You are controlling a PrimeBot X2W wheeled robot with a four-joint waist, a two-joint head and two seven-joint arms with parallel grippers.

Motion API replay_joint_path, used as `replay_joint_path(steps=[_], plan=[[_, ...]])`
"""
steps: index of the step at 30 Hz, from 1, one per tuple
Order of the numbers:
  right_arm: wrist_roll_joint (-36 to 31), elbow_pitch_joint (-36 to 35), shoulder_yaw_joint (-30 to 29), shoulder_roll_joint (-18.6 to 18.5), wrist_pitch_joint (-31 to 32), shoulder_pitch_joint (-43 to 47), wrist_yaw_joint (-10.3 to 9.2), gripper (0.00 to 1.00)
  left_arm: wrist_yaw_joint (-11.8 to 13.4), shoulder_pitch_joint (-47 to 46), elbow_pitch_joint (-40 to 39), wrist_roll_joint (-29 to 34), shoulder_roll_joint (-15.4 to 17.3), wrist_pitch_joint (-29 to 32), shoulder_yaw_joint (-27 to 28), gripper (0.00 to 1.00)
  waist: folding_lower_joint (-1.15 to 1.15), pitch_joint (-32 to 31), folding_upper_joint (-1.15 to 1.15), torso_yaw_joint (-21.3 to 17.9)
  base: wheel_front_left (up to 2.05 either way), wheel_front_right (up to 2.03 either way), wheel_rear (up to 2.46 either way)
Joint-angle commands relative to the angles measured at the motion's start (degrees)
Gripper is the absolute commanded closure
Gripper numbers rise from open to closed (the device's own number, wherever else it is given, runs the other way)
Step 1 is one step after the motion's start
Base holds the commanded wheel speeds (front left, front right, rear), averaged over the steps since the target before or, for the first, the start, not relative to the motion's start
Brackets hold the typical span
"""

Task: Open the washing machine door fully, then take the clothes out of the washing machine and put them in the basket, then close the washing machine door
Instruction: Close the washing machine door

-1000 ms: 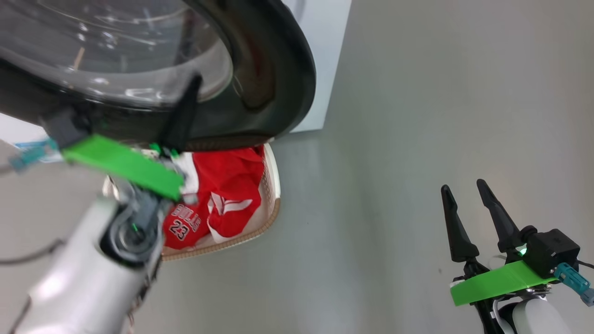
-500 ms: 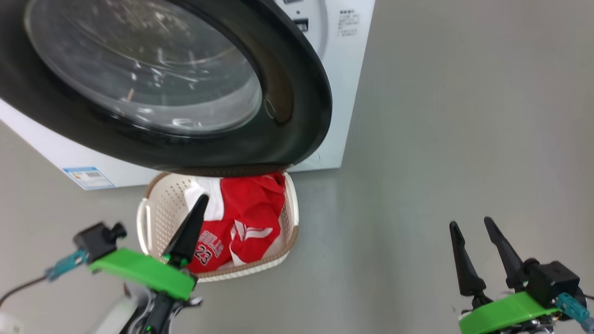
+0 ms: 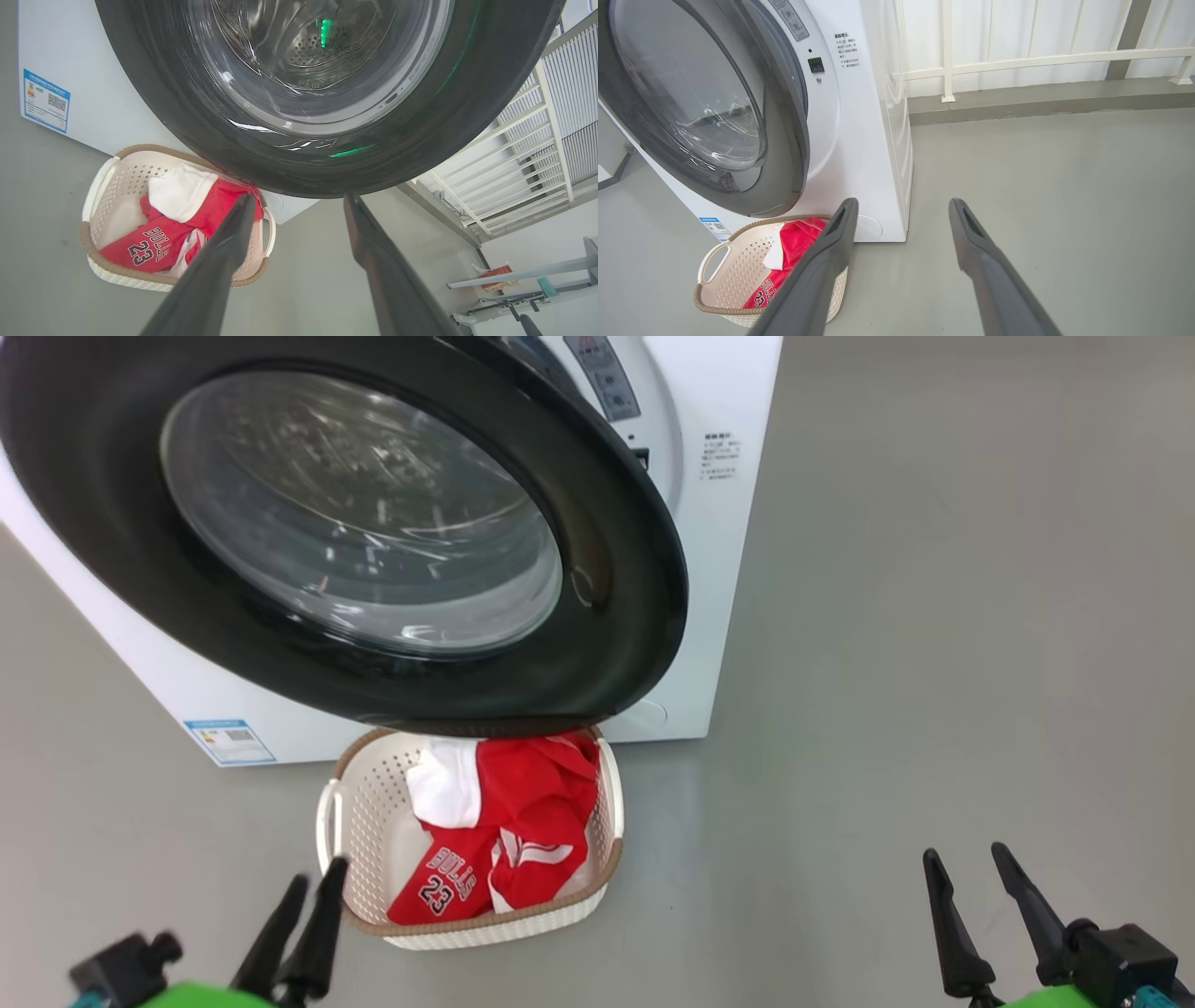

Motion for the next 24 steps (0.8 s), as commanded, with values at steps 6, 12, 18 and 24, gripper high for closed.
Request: replay_joint_path(steps=[6,12,18,24], plan=[[-1.16,-1.38,0.54,-0.7,-0.37,0.71,0.42,0.0,-0.32,3.94,-0.4,8.35,0.87,-0.68,8.23,0.0,0.0,-1.95,0.0,1.21,0.0,0.0,0.0],[-1.46,-1.47,0.16,-0.7,-0.37,1.22,0.42,0.0,-0.32,7.69,-2.29,27.36,-1.38,-0.68,15.32,0.0,0.0,-3.12,0.0,1.68,0.0,0.0,0.0],[-1.57,-1.83,-0.31,-0.7,-0.37,1.43,0.42,0.0,-0.32,10.13,-5.97,41.27,-5.63,-0.68,22.07,0.0,0.0,-3.57,0.0,1.72,0.0,0.0,0.0],[-1.62,-2.43,-0.46,-0.7,-0.37,1.49,0.42,0.0,-0.32,12.15,-10.78,52.07,-10.33,-0.69,27.24,0.0,0.0,-3.61,0.0,1.67,0.0,0.0,0.0]])
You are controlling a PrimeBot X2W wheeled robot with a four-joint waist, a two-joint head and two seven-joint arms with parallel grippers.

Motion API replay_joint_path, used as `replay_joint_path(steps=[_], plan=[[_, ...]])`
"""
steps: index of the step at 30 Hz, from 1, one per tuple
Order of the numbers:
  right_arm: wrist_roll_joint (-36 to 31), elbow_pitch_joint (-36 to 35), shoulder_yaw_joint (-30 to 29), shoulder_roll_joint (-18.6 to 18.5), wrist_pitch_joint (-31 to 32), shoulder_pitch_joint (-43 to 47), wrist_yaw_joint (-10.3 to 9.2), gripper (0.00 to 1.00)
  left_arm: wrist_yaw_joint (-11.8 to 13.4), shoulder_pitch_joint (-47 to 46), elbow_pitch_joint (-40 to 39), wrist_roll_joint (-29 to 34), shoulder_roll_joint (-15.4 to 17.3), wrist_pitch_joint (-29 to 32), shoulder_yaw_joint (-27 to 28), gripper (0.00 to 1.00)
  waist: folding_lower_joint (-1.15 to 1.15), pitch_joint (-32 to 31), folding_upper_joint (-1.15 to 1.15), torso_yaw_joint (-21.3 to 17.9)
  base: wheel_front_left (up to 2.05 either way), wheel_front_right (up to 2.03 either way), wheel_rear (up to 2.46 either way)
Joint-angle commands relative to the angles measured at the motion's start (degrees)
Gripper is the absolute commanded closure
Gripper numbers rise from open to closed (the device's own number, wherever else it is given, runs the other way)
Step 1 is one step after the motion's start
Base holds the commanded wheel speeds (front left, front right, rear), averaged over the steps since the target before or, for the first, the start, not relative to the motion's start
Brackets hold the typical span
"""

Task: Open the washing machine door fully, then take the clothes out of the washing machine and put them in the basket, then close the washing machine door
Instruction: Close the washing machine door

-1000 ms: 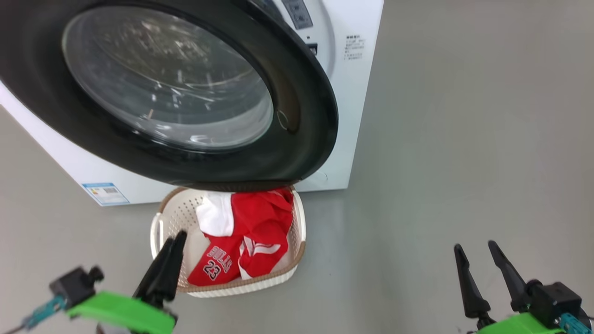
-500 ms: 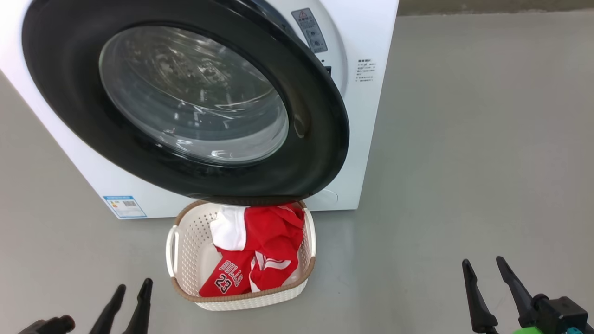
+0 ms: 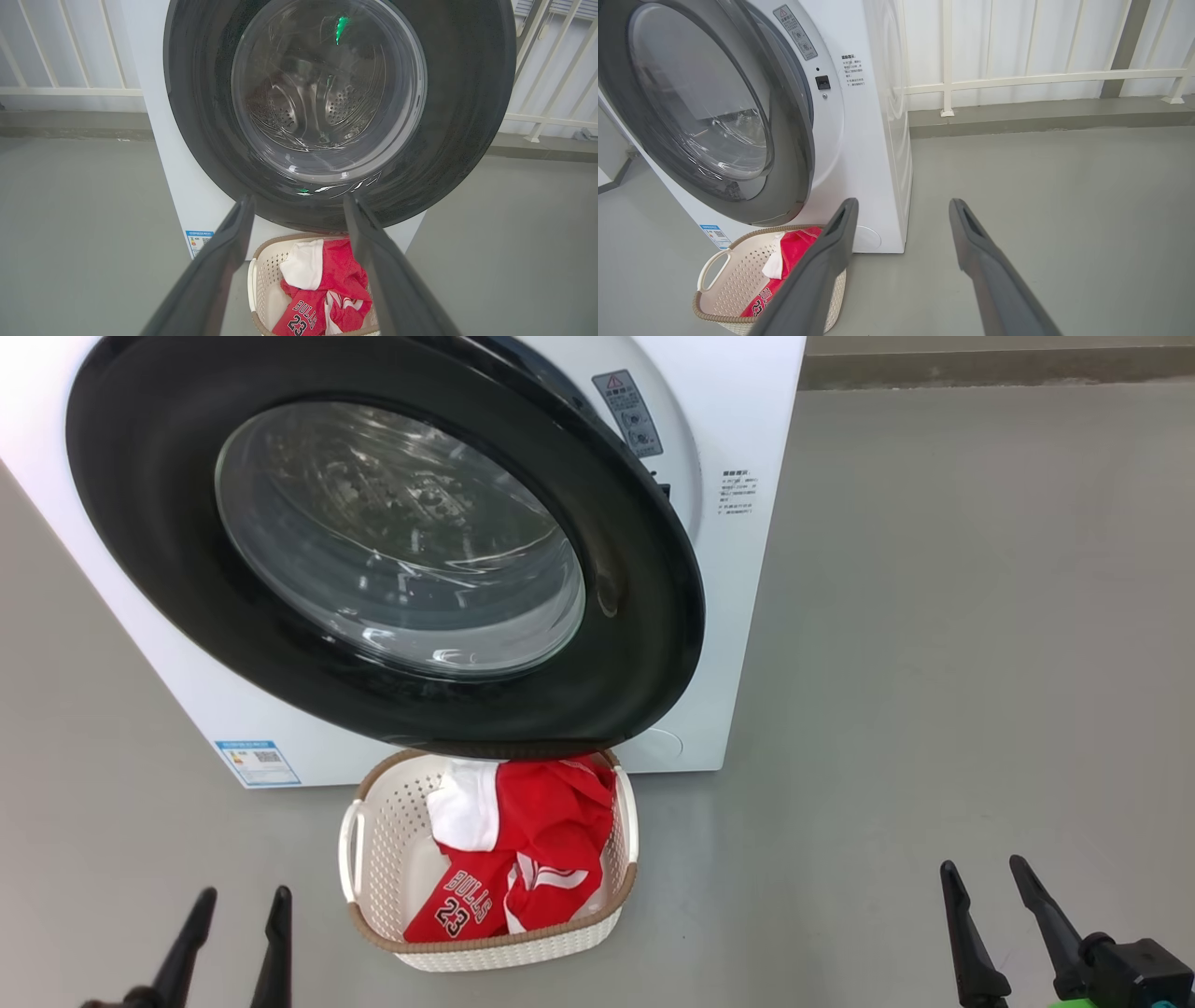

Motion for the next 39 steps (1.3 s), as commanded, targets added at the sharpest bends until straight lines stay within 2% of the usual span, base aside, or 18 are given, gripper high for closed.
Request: replay_joint_path(steps=[1,8,21,22,24,25,39], plan=[[-0.78,-1.66,1.19,-0.83,-0.37,-0.52,0.42,0.0,-0.31,-0.27,-1.49,0.69,-0.01,-0.69,2.58,0.0,0.0,0.0,0.0,-0.04,0.0,0.0,0.0],[-0.53,-1.6,1.17,-0.83,-0.37,-0.2,0.42,0.0,-0.31,0.81,-0.98,1.6,-1.09,-0.69,2.25,0.0,0.0,0.06,0.0,-0.22,0.0,0.0,0.0],[0.43,-2.39,1.19,-0.83,-0.37,-0.34,0.42,0.01,-0.31,0.37,-1.59,0.62,-1.09,-0.69,0.85,0.0,0.0,0.05,0.0,0.47,0.0,0.0,0.0],[0.57,-2.58,1.54,-0.83,-0.37,-0.41,0.42,0.41,-0.31,0.29,-1.68,0.61,-1.17,-0.69,0.65,0.0,0.0,0.08,0.0,0.71,0.0,0.0,0.0],[0.58,-2.62,2.24,-0.83,-0.37,-0.8,0.42,0.9,-0.31,-0.05,-1.89,0.28,-1.38,-0.69,0.06,0.0,0.0,0.32,0.0,1.51,0.0,0.0,0.0],[0.65,-2.58,2.58,-0.83,-0.37,-1.2,0.42,1.0,-0.31,-0.23,-1.91,0.12,-1.46,-0.69,-0.16,0.0,0.0,0.47,0.0,1.91,0.0,0.0,0.0],[1.76,-0.09,9.52,-0.83,-0.37,-14.29,0.42,1.0,-0.31,-1.92,-2.46,-1.6,-3.1,-0.69,-3.29,0.0,0.0,2.99,0.0,9.06,0.0,0.0,0.0]])
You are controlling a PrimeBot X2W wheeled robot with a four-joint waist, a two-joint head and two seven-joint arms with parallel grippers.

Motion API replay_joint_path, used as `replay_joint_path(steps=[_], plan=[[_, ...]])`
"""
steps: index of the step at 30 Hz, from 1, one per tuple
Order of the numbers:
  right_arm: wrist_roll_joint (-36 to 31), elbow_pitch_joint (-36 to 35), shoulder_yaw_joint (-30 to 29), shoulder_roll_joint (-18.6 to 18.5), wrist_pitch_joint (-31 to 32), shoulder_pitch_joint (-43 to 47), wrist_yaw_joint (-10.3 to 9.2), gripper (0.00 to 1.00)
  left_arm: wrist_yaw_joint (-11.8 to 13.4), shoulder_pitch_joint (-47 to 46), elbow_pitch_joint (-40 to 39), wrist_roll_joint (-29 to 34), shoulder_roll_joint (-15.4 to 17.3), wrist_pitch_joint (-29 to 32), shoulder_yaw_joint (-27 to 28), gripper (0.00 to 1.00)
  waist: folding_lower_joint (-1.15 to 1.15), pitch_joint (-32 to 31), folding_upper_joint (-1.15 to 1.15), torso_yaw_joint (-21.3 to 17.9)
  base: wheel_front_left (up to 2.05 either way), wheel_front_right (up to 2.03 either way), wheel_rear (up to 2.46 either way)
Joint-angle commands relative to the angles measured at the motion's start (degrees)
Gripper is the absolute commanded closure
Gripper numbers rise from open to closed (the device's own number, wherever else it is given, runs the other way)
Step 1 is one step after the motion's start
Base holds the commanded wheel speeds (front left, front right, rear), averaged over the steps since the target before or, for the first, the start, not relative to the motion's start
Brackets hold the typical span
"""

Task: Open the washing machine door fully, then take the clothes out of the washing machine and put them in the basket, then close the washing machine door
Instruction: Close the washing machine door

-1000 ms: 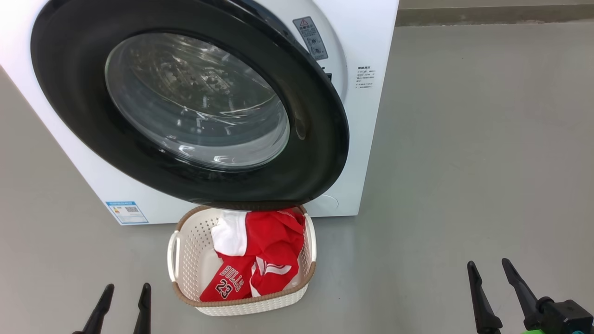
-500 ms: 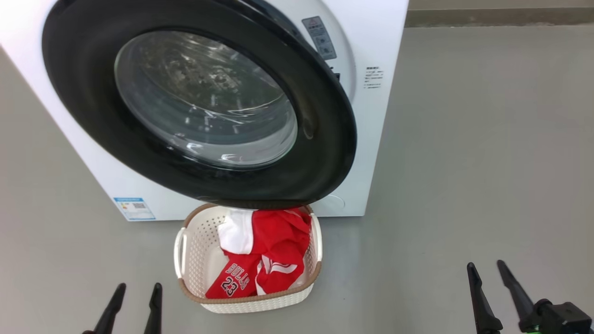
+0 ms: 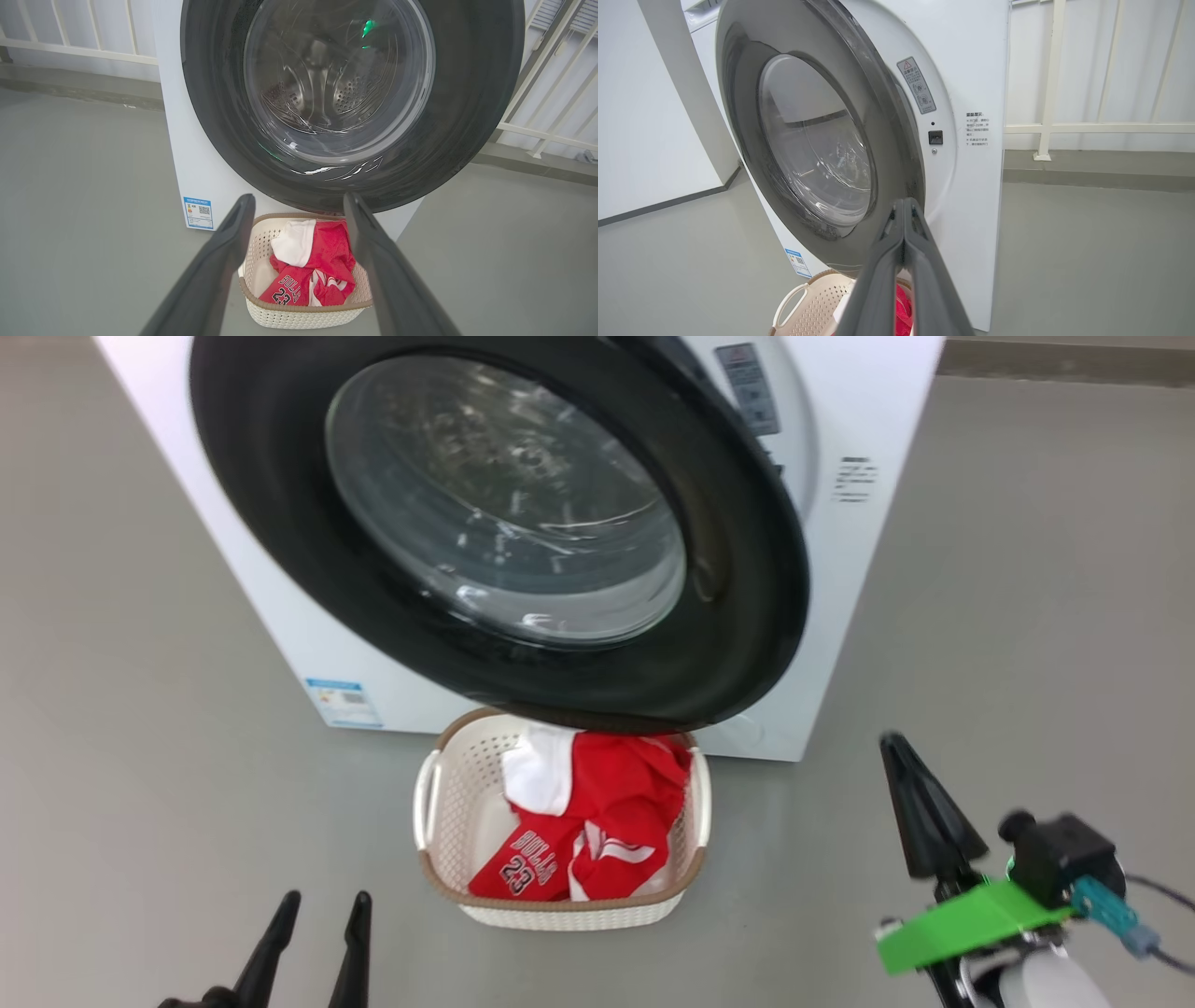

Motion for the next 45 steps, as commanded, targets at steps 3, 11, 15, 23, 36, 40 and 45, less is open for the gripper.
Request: replay_joint_path(steps=[3,11,15,23,36,40,45], plan=[[0.36,-0.73,2.48,-0.61,-0.37,-5.71,0.42,1.0,-0.31,-3.36,-1.58,-0.81,0.59,-0.69,0.96,0.0,0.0,1.83,0.0,3.35,0.0,0.0,0.0],[0.4,1.74,3.19,-0.61,-0.37,-15.1,0.42,1.0,-0.31,-5.72,-1.71,-2.25,0.19,-0.69,-0.66,0.0,0.0,5.65,0.0,6.97,0.0,0.0,0.0],[0.52,3.33,2.14,-0.61,-0.37,-18.44,0.42,1.0,-0.31,-7.36,-1.58,-3.09,-0.14,-0.69,-1.79,0.0,0.0,8.08,0.0,8.49,0.0,0.0,0.0],[-0.74,5.29,-0.49,-0.61,-0.37,-22.17,0.42,1.0,-0.31,-10.28,-1.53,-4.59,-0.61,-0.69,-3.59,0.0,0.0,12.65,0.0,11.04,0.0,0.0,0.0],[-2.4,5.83,-6.06,-0.61,-0.37,-30.38,0.42,1.0,-0.31,-14.81,-2.13,-6.81,-0.85,-0.69,-6.38,0.0,0.0,20.13,0.0,13.39,0.0,0.0,0.0],[-3.57,6.04,-8.22,-0.61,-0.37,-34.52,0.42,1.0,-0.31,-16.61,-2.22,-7.6,-0.95,-0.69,-7.39,0.0,0.0,22.51,0.0,14.52,0.0,0.0,0.0],[-4.28,6.03,-10.67,-0.61,-0.37,-37.45,0.42,1.0,-0.31,-17.81,-2.27,-8.23,-1.0,-0.69,-7.97,0.0,0.0,23.96,0.0,15.4,0.0,0.0,0.0]])
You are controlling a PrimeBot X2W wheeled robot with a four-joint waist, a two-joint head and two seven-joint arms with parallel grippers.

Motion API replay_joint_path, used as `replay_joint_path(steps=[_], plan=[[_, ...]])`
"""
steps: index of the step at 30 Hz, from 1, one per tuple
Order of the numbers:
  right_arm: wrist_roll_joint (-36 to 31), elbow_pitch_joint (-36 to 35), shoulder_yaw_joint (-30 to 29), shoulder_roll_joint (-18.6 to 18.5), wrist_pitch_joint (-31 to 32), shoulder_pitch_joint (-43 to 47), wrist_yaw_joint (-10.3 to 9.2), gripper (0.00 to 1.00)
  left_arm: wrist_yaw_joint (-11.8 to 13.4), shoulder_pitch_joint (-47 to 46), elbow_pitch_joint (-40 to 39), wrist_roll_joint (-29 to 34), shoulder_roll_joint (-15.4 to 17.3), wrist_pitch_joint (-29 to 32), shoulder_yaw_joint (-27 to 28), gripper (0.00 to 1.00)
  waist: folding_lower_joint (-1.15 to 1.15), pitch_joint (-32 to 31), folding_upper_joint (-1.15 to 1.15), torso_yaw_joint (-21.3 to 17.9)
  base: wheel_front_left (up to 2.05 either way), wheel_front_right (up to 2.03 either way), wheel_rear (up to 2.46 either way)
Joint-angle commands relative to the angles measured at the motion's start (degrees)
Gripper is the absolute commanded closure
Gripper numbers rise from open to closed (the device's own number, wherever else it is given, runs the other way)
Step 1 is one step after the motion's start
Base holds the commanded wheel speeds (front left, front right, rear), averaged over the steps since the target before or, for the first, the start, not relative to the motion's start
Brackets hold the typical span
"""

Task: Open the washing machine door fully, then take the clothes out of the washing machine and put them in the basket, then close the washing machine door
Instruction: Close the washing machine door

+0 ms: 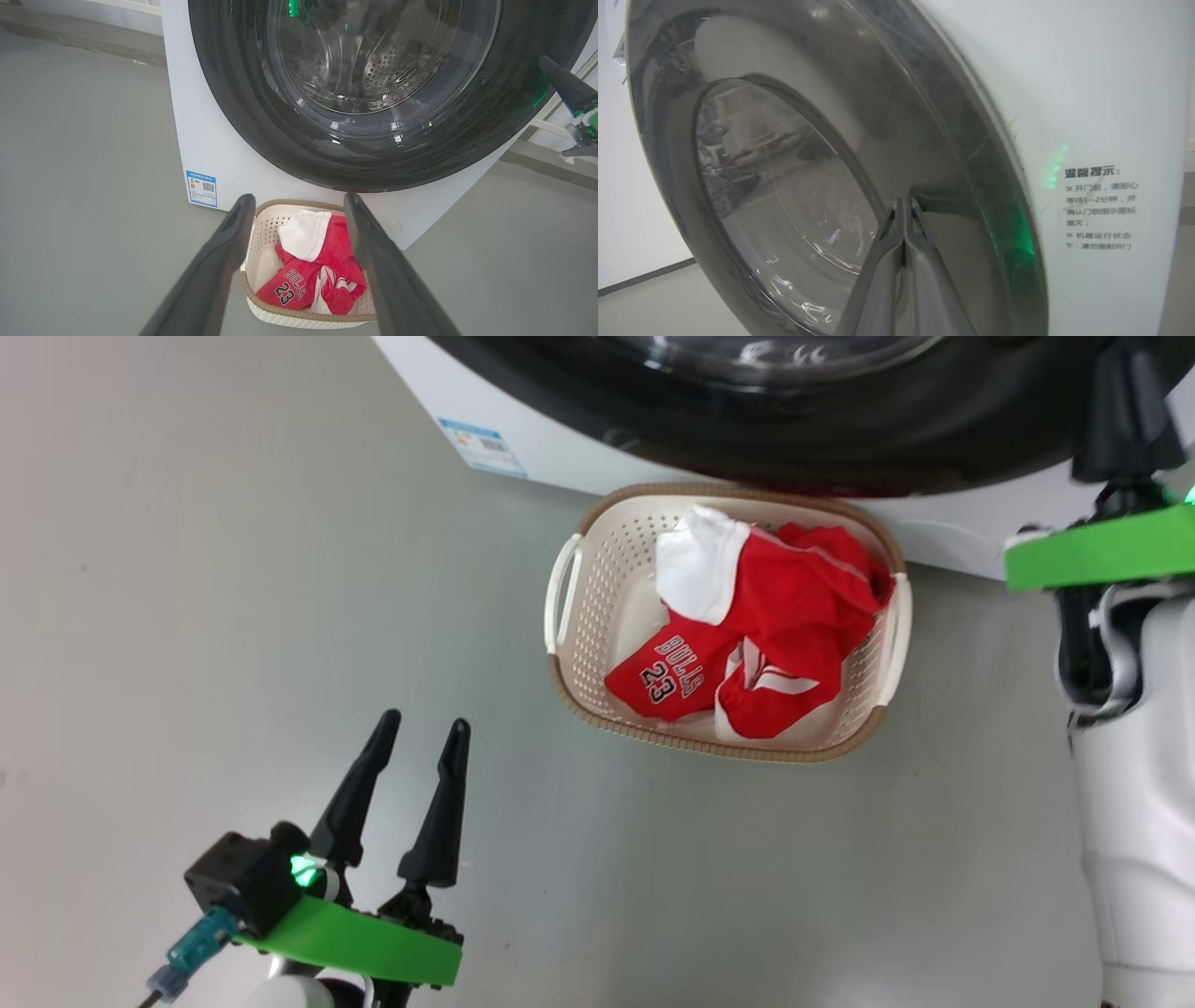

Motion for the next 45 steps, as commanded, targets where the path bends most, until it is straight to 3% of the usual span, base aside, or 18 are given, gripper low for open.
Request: replay_joint_path(steps=[1,10,21,22,24,25,26,27,45], plan=[[-0.69,-1.28,0.86,0.69,-0.35,-1.58,0.09,1.0,-0.3,-0.85,-1.43,-0.63,0.99,-0.69,1.88,0.0,0.0,1.18,0.0,0.98,0.0,0.0,0.0],[-0.9,-1.27,-2.69,0.69,-0.35,-6.97,0.09,1.0,-0.3,-2.11,-1.41,-1.54,1.15,-0.69,2.02,0.0,0.0,3.58,0.0,1.01,0.0,0.0,0.0],[0.01,-0.12,1.68,0.69,-0.35,-3.77,0.09,1.0,-0.3,-2.49,-0.52,-1.44,1.6,-0.69,2.18,0.0,0.0,1.23,0.0,-0.56,0.0,0.0,0.0],[0.14,-0.11,2.31,0.69,-0.35,-2.69,0.09,0.95,-0.3,-2.31,-0.31,-1.39,1.75,-0.69,2.33,0.0,0.0,0.52,0.0,-0.83,0.0,0.0,0.0],[0.49,-0.1,3.58,0.69,-0.35,-0.31,0.09,0.77,-0.3,-1.92,0.2,-1.23,2.1,-0.69,2.73,0.0,0.0,-1.0,0.0,-1.48,0.0,0.0,0.0],[0.58,-0.11,4.31,0.69,-0.35,0.92,0.09,0.58,-0.3,-1.64,0.41,-1.11,2.29,-0.69,2.98,0.0,0.0,-1.8,0.0,-1.87,0.0,0.0,0.0],[0.84,-0.24,4.76,0.69,-0.35,2.14,0.09,0.15,-0.3,-1.31,0.58,-0.96,2.49,-0.69,3.2,0.0,0.0,-2.6,0.0,-2.28,0.0,0.0,0.0],[1.06,-0.29,5.27,0.69,-0.35,3.41,0.09,0.0,-0.3,-0.93,0.76,-0.8,2.7,-0.69,3.39,0.0,0.0,-3.43,0.0,-2.71,0.0,0.0,0.0],[5.27,-4.09,7.89,0.69,-0.35,25.7,0.09,0.0,-0.3,5.95,2.7,1.83,6.37,-0.69,5.1,0.0,0.0,-15.58,0.0,-9.5,0.0,0.0,0.0]])
